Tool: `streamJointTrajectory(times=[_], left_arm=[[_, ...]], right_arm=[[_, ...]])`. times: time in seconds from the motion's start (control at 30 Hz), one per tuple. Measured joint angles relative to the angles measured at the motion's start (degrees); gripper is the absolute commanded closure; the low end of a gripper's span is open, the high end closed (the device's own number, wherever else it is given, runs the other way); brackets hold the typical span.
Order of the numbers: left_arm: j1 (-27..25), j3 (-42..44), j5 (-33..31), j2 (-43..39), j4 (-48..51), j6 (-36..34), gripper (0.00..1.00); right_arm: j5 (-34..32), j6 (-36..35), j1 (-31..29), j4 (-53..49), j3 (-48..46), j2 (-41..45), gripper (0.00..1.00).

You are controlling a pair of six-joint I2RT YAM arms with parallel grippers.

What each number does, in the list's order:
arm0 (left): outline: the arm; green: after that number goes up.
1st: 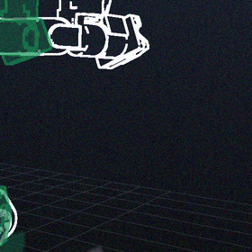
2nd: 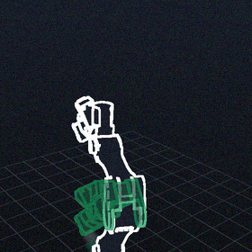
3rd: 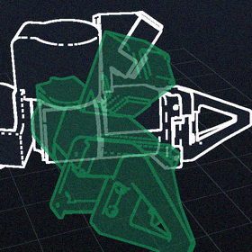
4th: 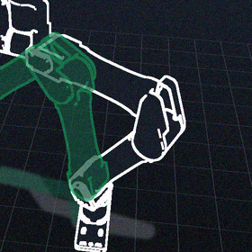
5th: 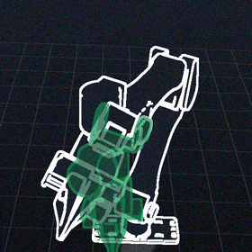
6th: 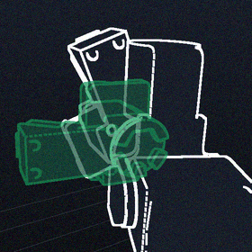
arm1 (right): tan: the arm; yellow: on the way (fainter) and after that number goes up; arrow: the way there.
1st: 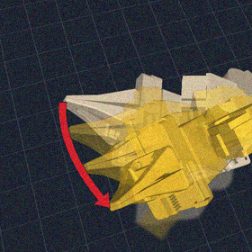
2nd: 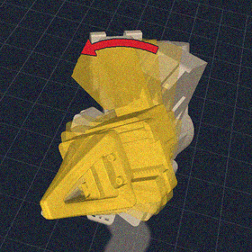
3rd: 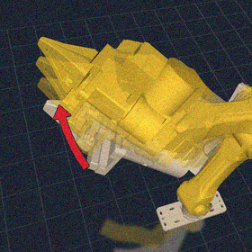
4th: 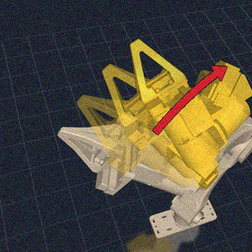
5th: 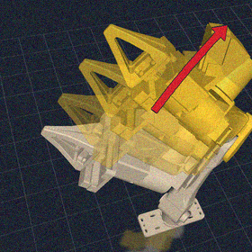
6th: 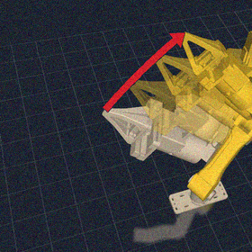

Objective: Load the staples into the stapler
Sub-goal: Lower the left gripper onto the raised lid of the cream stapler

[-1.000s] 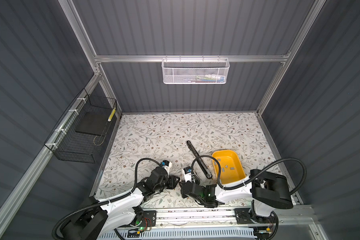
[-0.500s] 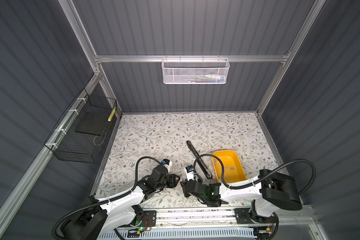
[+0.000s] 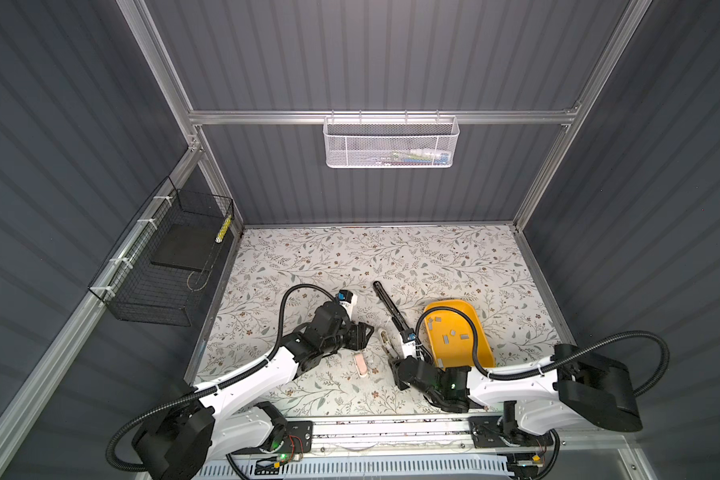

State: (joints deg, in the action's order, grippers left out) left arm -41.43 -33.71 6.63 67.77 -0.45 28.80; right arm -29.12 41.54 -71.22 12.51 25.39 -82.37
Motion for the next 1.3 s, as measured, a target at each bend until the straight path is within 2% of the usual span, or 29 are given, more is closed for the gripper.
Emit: streamJointTrajectory(times=[0.2,0.43,0.73,0.97,1.07,1.2,1.3], left_arm=[[2.6,-1.6,5.9,4.7,-3.4,-1.0,0.31],[4.0,-2.1,12.6,10.3,-8.1,-1.0,0.33],[4.0,-2.0,17.4,14.2,-13.9,-0.4,0.39],[4.0,-1.9,19.6,17.4,-18.7,0.2,0.42],[4.0,-1.8,19.9,19.2,-20.2,0.3,0.44],[4.0,-1.5,21.6,21.8,-22.8,0.6,0.56],[3.0,-0.8,23.1,22.6,-24.9,0.5,0.57]], right_arm=[[-0.6,-3.0,1.9,6.7,-1.1,-4.7,0.44],[0.5,-6.4,2.7,15.0,-0.4,-9.3,0.59],[3.0,-7.0,2.3,18.1,-1.4,-9.5,0.69],[3.2,-6.1,2.2,22.2,-2.6,-10.3,0.73],[3.3,-5.9,2.2,23.9,-3.0,-10.8,0.73],[3.3,-5.9,2.2,24.5,-3.2,-11.0,0.74],[3.3,-5.5,2.3,25.9,-3.3,-11.5,0.74]])
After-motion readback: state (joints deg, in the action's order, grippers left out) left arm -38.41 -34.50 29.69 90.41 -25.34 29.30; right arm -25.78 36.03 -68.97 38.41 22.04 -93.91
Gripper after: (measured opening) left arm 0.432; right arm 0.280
